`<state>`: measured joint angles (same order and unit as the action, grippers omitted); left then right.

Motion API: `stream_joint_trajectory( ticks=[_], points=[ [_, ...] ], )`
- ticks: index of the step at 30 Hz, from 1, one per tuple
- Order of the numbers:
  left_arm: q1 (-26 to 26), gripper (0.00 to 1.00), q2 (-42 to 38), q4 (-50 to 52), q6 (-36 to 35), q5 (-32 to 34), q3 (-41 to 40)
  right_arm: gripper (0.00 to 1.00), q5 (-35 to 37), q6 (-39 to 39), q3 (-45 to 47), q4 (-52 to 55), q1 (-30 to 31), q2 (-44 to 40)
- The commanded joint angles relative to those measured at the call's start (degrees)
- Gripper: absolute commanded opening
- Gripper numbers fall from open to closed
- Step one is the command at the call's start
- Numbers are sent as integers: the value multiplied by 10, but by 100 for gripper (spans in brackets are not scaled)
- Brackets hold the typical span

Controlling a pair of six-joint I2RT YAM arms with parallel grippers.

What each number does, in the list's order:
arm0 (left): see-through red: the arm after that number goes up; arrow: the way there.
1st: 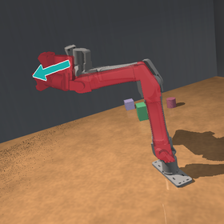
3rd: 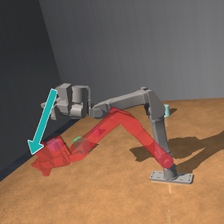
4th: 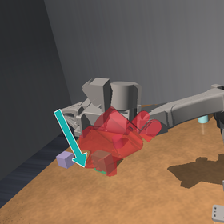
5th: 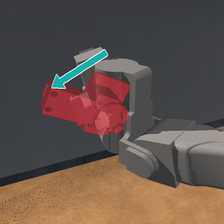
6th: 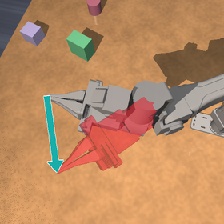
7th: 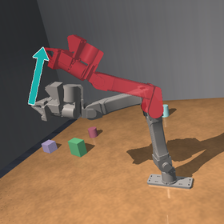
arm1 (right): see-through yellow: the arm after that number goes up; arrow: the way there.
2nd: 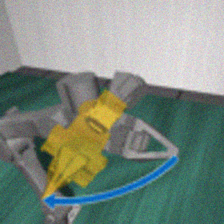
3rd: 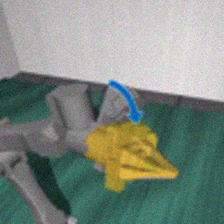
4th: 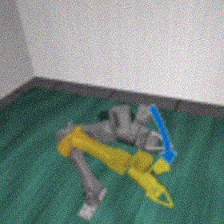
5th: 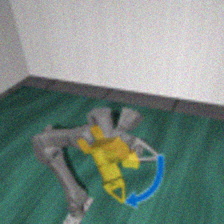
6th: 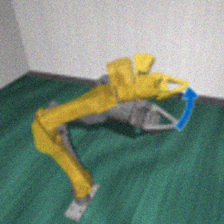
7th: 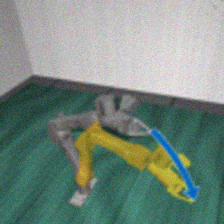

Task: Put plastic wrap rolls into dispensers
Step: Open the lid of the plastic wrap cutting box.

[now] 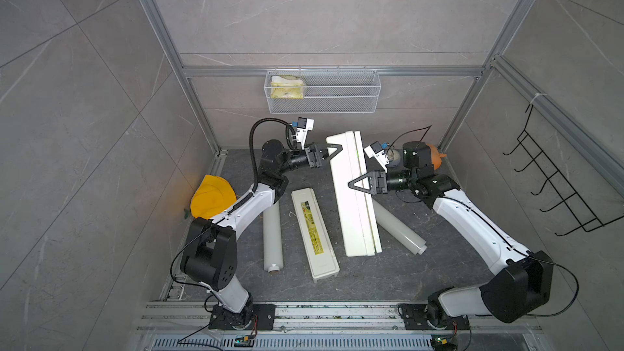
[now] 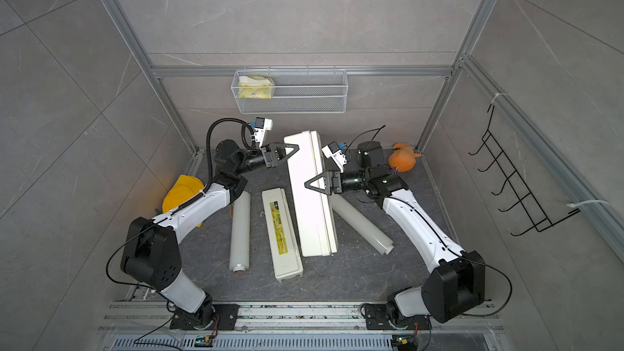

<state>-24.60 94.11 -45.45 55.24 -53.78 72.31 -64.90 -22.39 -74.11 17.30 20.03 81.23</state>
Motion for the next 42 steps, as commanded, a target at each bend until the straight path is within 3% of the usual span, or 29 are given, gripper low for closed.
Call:
stream_joint_trajectory(
  ticks=[1,4,16,18,22,24,31,42],
  points=[
    [-25,100,-6,-5,-5,-52,23,75,-67,23,-26,-14,23,-11],
    [-31,100,-7,33,-21,-32,25,74,-49,21,-44,9,25,3],
    [-21,99,-47,23,-24,-8,1,74,-45,22,-39,8,30,3],
    [-16,92,-50,23,-19,-11,2,74,-46,21,-37,4,29,1],
    [-10,58,-38,8,8,-23,8,78,-45,19,-35,-1,29,0],
    [-10,52,-30,-14,28,-25,7,81,-45,13,-35,-11,29,1],
    [-11,49,-21,-51,51,-12,8,94,-43,-60,-26,-113,30,16],
    [29,49,-56,-70,57,36,-50,80,8,-176,57,-268,-13,-16]
  ],
)
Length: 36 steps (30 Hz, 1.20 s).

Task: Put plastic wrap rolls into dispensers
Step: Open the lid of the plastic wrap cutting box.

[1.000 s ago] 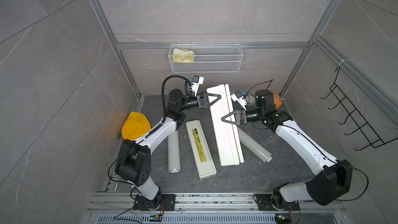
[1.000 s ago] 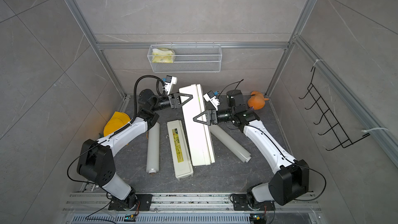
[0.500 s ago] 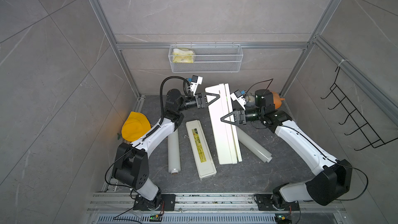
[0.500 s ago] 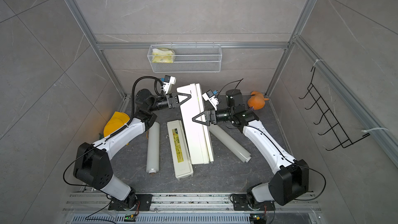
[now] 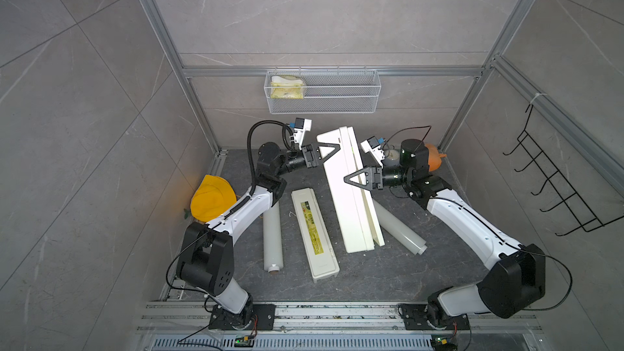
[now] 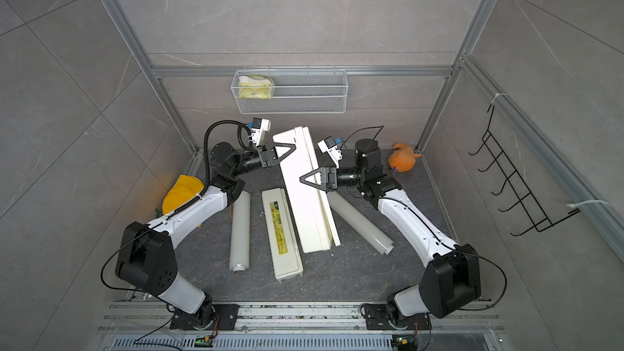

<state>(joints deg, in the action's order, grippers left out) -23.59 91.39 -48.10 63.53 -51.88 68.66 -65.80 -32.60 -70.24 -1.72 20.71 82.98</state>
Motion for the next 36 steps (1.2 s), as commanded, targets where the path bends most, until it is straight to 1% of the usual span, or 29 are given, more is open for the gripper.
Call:
stream_joint_trajectory(
  ticks=[1,6,7,8,11,13,15,18,19,21,22,23,24,26,28,29,31,33,36],
  points=[
    [22,49,-32,-45,-27,20,-18,79,19,-78,23,-85,-22,-38],
    [32,49,-37,-45,-28,30,-30,76,38,-104,41,-114,-26,-45],
    [33,49,-37,-47,-26,33,-33,76,42,-118,48,-130,-27,-46],
    [35,48,-38,-52,-24,32,-36,76,37,-146,62,-170,-29,-44],
    [35,47,-35,-76,-12,12,-33,76,4,-216,77,-265,-30,-32],
    [35,46,-34,-72,-12,-7,-25,75,-5,-229,80,-284,-30,-31],
    [40,46,-37,-49,-25,-4,-23,75,11,-205,77,-244,-31,-41],
    [50,46,-49,-21,-43,9,-34,73,91,-77,46,-51,-32,-71],
    [55,46,-52,-18,-45,13,-38,73,117,-48,42,-15,-32,-83],
    [62,46,-56,-19,-44,17,-46,73,162,-29,51,-3,-33,-107],
    [64,46,-57,-24,-41,18,-48,74,173,-29,63,-17,-33,-118],
    [66,46,-57,-40,-33,14,-50,74,173,-37,75,-40,-34,-125],
    [67,46,-56,-60,-25,8,-51,75,156,-50,82,-65,-35,-124],
    [66,46,-48,-100,1,-15,-42,75,89,-100,79,-112,-37,-101],
    [65,46,-38,-125,22,-34,-26,74,41,-156,79,-168,-36,-77],
    [65,46,-36,-127,27,-43,-20,74,27,-189,86,-213,-36,-71],
    [65,46,-39,-125,25,-50,-15,74,14,-225,94,-272,-36,-68],
    [66,46,-47,-96,4,-51,-15,74,18,-222,91,-264,-36,-72],
    [66,46,-60,-30,-44,-44,-16,73,44,-157,72,-163,-36,-85]
  ],
)
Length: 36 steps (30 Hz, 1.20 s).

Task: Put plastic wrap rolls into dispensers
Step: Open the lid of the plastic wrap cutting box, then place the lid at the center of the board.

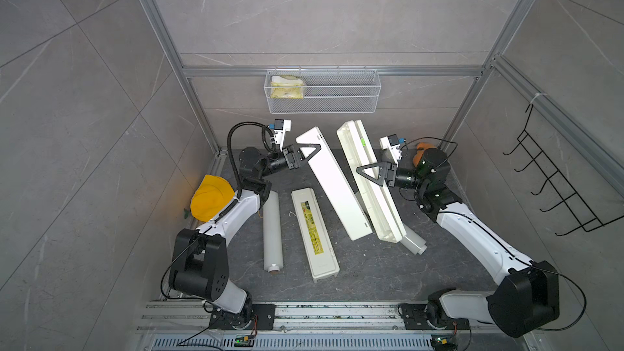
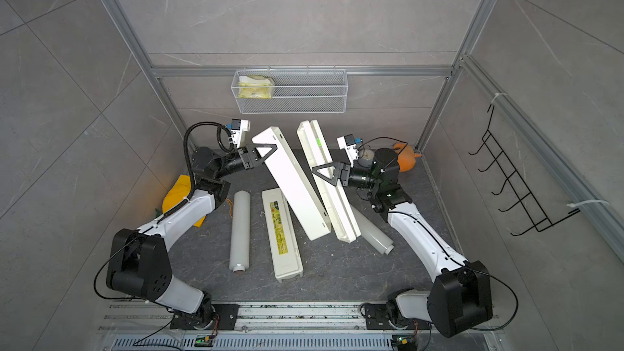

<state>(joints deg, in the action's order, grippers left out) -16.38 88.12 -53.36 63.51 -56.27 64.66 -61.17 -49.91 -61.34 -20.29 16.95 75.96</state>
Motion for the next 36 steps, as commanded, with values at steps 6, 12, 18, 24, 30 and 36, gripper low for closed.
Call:
stream_joint_trajectory(
  ticks=[6,12,18,24,30,36],
  points=[
    [-2,46,-29,53,-52,2,23,73,254,252,-105,373,3,-49],
    [6,46,-33,86,-51,1,26,74,482,413,-162,527,3,-1],
    [6,46,-37,134,-72,-4,25,74,655,586,-173,546,3,67],
    [6,47,-10,124,-59,-19,34,74,794,792,-116,468,-7,108],
    [6,47,33,70,-15,-23,42,75,719,827,-82,392,-64,176],
    [6,47,63,43,8,-23,48,79,668,818,-110,386,-121,274]
  ],
)
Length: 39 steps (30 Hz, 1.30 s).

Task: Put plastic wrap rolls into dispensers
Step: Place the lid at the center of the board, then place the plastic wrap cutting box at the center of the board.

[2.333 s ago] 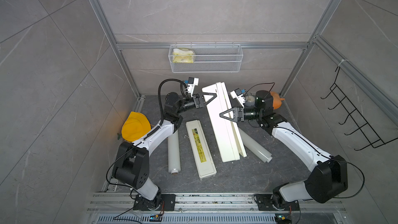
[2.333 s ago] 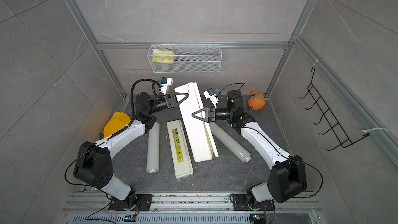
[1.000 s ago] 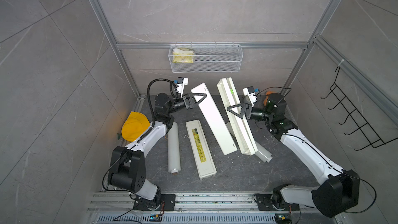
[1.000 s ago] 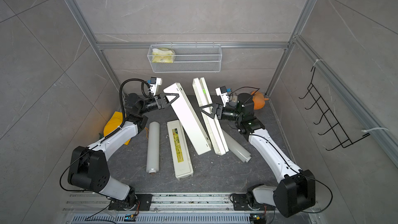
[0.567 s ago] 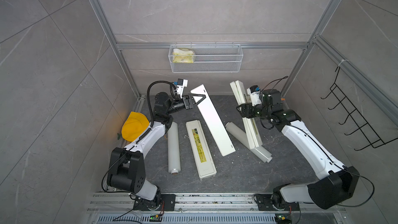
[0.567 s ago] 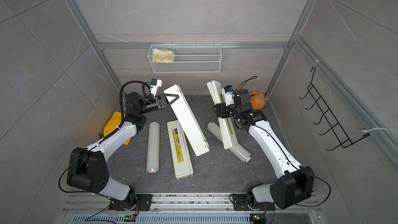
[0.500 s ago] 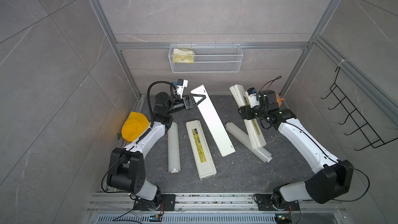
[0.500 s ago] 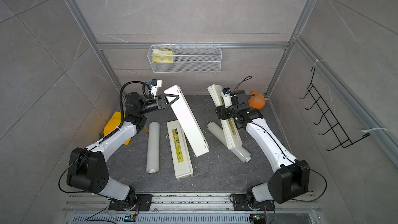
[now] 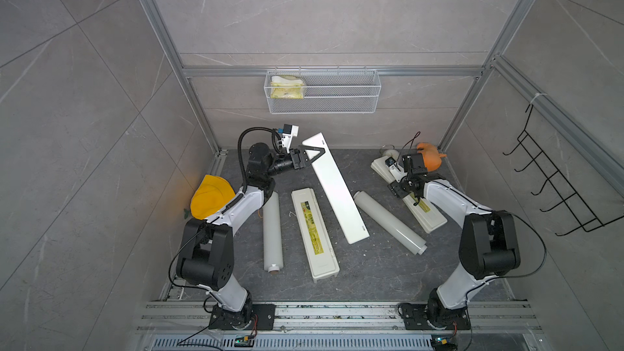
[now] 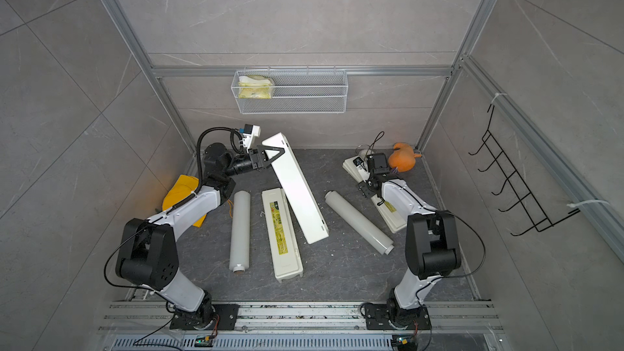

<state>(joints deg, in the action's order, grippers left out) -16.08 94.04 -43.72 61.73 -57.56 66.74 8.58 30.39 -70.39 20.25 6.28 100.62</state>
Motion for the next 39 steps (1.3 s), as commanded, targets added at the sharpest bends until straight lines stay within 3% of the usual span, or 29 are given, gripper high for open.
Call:
stream_joint_trajectory(
  ticks=[1,6,10,17,21,23,28,34,39],
  points=[
    [3,47,8,-55,27,-8,28,79,-34,15,-23,-20,-22,41],
    [3,47,29,-55,36,-4,40,84,-45,13,-40,-4,-39,91],
    [2,50,36,-48,38,-11,50,100,-61,3,-68,46,-48,113],
    [2,58,37,-45,38,-16,50,100,-71,-25,-107,111,-51,118],
    [-1,58,34,-32,31,-11,48,100,-86,-80,-127,133,-65,66],
    [-5,58,32,-24,25,-4,47,100,-137,-111,-140,154,-69,26],
    [-22,57,54,16,17,18,76,100,-342,-220,-161,198,-69,-74],
    [-39,56,71,53,1,36,99,99,-644,-402,-54,17,-57,-210],
    [-52,56,71,58,-6,43,106,100,-709,-444,-4,-44,15,-248]
  ],
)
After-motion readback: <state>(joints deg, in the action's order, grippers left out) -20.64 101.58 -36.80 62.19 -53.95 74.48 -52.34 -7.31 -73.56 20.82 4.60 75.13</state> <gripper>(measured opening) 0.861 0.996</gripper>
